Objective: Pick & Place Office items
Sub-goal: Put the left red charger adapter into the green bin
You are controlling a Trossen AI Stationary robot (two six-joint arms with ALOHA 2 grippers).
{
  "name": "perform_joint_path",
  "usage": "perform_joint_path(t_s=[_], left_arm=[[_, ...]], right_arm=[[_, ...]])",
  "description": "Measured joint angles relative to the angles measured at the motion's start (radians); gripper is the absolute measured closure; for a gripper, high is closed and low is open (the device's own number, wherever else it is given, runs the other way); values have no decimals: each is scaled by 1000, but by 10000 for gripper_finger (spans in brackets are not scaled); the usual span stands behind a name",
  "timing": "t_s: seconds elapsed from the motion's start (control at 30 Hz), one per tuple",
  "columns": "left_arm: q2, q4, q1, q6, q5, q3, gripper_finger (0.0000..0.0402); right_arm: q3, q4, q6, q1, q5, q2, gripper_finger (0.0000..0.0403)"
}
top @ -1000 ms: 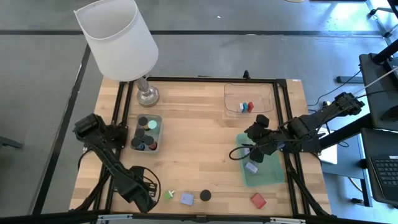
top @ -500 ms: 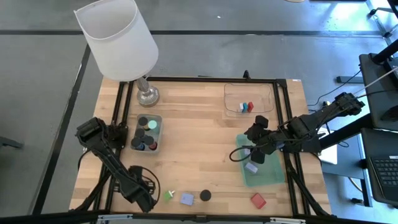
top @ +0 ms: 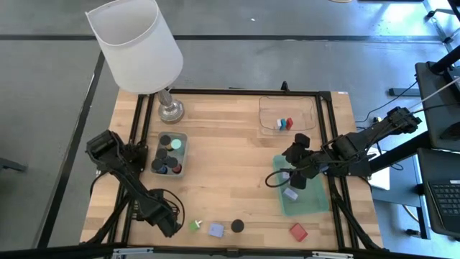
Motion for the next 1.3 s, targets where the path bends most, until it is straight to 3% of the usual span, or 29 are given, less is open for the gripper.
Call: perform_joint_path(t_s=[0.17,0.27,0.33,0.47,0.57,0.63,0.77,0.93,1.13,1.3], left_arm=[[-71,-17,21,25,-129,-3,191],[-139,-9,20,30,-283,1,193],[-184,-4,31,72,-433,17,193],[-294,-4,59,190,-842,53,192],[-380,48,91,350,-1103,57,191],[-431,96,125,478,-1193,58,191],[-491,215,219,721,-1235,58,191],[-503,480,362,1069,-1335,58,190],[-503,926,509,1484,-1158,58,190],[-503,1171,550,1673,-979,59,190]], right_arm=[[0,1,-69,0,0,0,131],[0,8,-96,0,7,0,131],[0,22,-99,-3,19,0,131],[0,99,-149,-23,47,0,131],[0,220,-310,-50,56,0,131],[0,327,-458,-72,56,0,131],[0,541,-694,-131,56,19,131],[0,854,-727,-213,52,72,131],[0,1115,-718,-259,-134,126,131],[0,1169,-650,-259,-157,135,122]])
